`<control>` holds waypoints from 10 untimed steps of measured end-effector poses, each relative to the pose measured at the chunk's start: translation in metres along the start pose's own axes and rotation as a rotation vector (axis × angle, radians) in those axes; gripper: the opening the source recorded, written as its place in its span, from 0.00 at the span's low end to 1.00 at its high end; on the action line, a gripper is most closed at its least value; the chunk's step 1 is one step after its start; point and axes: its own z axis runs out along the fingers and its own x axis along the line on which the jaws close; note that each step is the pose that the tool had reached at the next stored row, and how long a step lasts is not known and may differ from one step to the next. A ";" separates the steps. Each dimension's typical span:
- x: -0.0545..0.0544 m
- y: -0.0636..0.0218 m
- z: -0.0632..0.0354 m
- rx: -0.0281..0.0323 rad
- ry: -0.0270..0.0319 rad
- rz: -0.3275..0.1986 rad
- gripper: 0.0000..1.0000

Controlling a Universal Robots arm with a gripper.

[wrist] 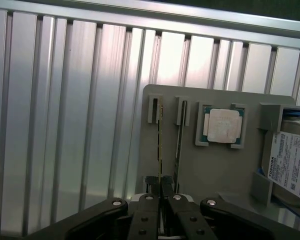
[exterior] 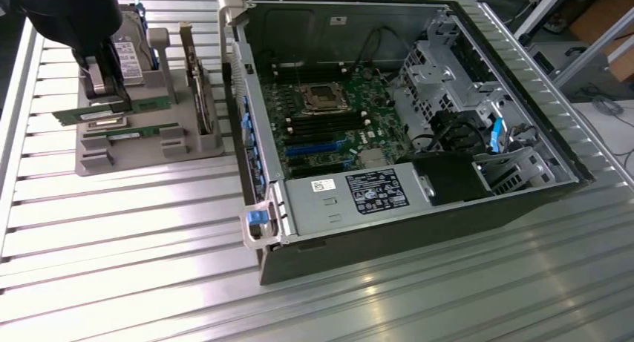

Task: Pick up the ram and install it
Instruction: 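Pick up the ram and move it above insertion slot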

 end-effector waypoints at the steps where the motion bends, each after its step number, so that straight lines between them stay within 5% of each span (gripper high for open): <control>1: 0.000 0.0000 -0.0001 0.0001 -0.0005 0.000 0.13; 10: 0.000 0.0000 -0.0010 0.0008 -0.0066 0.000 0.13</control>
